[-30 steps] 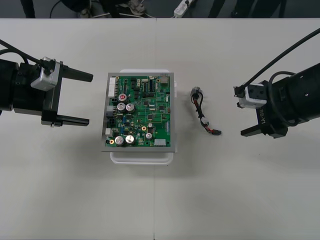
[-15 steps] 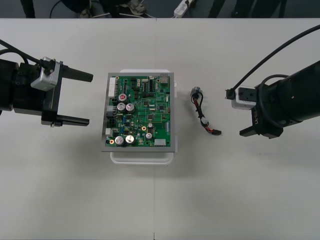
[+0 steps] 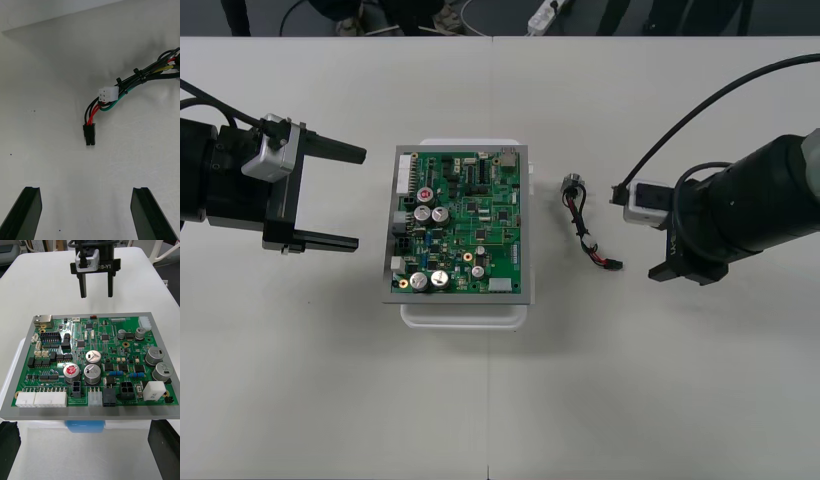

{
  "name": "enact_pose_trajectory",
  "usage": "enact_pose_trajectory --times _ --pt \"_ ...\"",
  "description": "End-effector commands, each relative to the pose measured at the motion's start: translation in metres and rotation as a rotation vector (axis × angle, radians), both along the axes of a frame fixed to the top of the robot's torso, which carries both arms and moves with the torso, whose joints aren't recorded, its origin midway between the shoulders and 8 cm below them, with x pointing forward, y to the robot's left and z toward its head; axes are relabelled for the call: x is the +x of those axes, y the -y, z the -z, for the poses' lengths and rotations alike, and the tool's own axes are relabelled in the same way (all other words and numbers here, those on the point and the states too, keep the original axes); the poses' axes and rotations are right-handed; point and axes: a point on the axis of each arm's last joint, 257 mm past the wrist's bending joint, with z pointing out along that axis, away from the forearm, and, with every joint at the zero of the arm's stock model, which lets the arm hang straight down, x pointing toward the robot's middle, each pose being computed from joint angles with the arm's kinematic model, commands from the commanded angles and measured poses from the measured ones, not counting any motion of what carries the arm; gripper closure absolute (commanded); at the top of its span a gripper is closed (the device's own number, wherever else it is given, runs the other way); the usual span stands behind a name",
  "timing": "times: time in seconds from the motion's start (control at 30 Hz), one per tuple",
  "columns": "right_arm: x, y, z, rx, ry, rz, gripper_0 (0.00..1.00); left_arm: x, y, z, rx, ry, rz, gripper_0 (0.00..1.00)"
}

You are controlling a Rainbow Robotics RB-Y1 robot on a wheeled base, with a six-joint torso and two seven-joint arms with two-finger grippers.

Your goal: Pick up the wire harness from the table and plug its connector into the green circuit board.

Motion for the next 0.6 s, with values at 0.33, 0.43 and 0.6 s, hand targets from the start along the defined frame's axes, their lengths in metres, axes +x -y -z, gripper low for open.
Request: enact_pose_trajectory --times 0.33,0.43,0.6 --pt "0.023 -0.004 -0.002 -0.104 0.105 0.031 0.31 -0.009 -0.006 0.003 0.055 0.023 0.047 0.00" --pt "0.024 -0.010 0.001 -0.099 0.105 0.037 0.31 -0.009 -0.006 0.003 0.055 0.023 0.047 0.00" --pt "0.023 -0.018 0.008 -0.079 0.086 0.050 0.31 -0.009 -0.006 0.003 0.055 0.023 0.047 0.00"
